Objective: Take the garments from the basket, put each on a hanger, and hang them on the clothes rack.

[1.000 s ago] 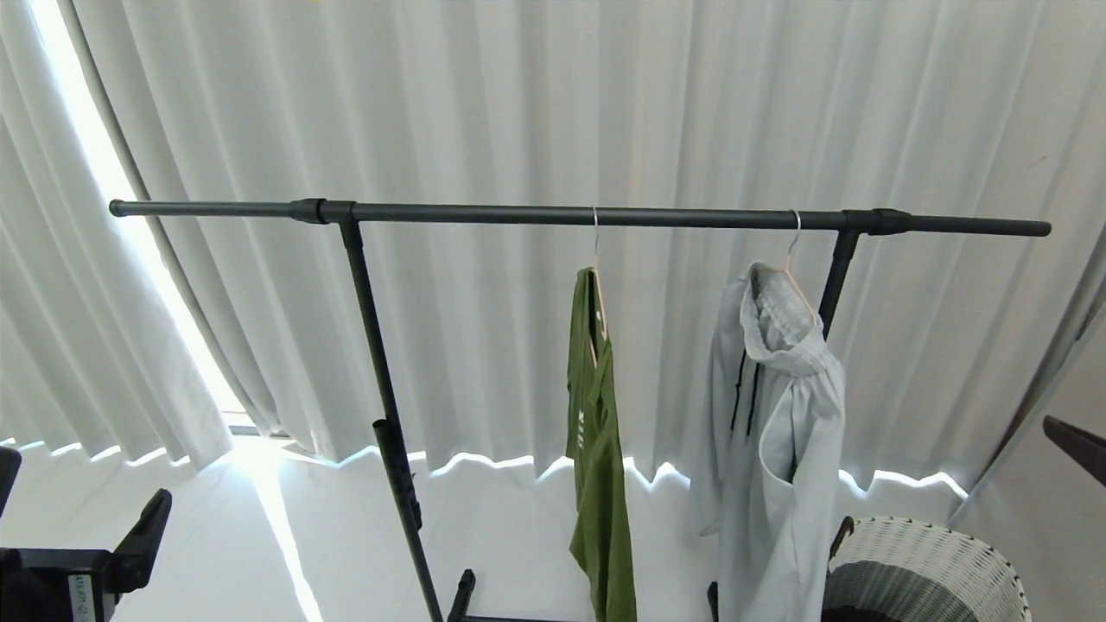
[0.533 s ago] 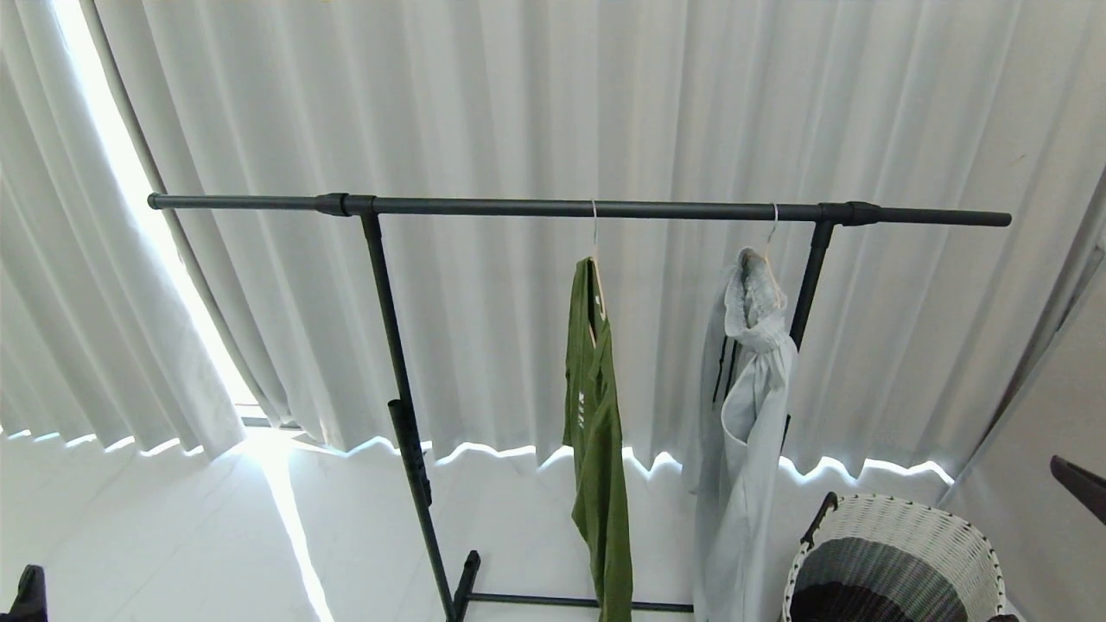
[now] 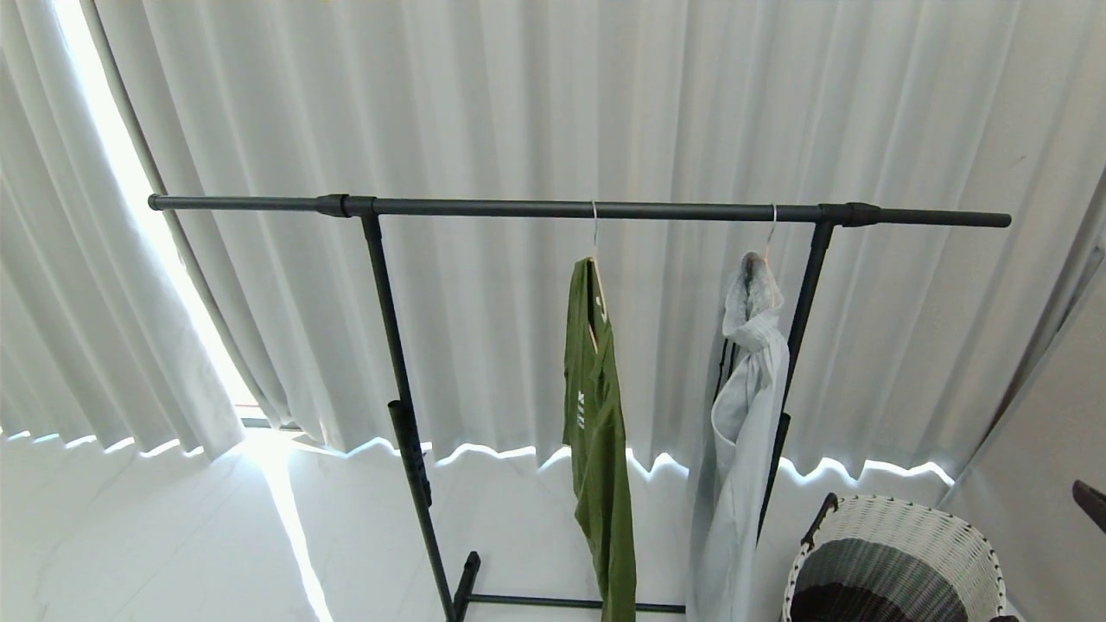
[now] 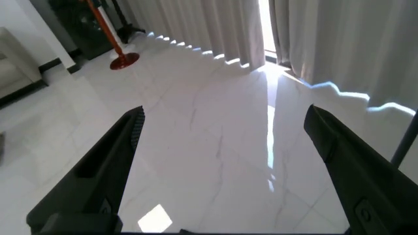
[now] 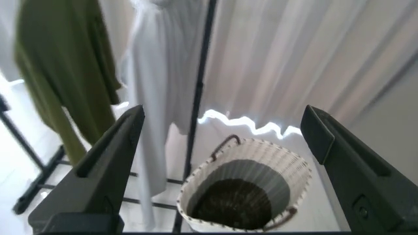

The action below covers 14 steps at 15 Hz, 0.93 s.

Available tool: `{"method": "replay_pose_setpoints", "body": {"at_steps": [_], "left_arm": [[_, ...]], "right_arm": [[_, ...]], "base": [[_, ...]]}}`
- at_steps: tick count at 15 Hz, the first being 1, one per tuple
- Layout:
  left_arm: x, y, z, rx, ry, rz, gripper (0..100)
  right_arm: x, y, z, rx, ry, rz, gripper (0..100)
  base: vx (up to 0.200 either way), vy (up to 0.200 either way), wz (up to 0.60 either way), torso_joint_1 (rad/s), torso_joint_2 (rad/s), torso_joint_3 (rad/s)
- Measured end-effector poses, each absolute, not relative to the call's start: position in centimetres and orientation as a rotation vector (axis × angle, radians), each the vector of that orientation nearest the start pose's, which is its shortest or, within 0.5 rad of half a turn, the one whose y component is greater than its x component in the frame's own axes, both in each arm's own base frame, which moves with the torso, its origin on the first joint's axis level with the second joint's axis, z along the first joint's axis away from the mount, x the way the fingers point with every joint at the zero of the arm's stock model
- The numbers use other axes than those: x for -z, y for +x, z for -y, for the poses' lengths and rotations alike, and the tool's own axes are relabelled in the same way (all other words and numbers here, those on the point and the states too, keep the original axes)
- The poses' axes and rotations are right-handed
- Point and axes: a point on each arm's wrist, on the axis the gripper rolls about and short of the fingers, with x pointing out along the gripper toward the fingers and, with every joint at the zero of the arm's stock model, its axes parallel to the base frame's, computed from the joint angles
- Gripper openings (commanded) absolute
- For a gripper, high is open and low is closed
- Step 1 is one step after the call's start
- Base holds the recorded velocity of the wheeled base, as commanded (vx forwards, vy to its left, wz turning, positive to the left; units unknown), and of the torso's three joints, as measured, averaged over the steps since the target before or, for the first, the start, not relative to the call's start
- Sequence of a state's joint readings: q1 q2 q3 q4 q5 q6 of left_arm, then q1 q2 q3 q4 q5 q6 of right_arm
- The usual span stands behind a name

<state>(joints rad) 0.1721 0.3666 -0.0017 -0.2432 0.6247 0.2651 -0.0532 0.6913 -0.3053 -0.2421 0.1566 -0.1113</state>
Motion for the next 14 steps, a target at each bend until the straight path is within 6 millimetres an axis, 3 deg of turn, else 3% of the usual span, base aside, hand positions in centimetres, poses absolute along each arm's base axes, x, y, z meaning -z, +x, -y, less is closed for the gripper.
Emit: {"method": "replay_pose_setpoints", "body": {"at_steps": [5, 10, 14], "left_arm": [[-8.8, -1.7, -0.9, -0.718, 0.229, -0.121, 100], [-8.6, -1.5, 0.1, -0.223, 0.154, -0.031, 100], [-8.4, -1.5, 0.3, -0.162, 0.102, -0.037, 100]], "right_arm": [[-17.4, 5.0, 0.0, -0.090, -0.100, -0.116, 100], [-17.2, 4.6, -0.1, -0.090, -0.102, -0.100, 100], [-16.9, 3.9, -0.1, -0.088, -0.105, -0.079, 100]], "base": [[0.000, 0.000, 0.00, 0.000, 0.00, 0.000], [0.000, 0.000, 0.00, 0.000, 0.00, 0.000], [0.000, 0.000, 0.00, 0.000, 0.00, 0.000]]}}
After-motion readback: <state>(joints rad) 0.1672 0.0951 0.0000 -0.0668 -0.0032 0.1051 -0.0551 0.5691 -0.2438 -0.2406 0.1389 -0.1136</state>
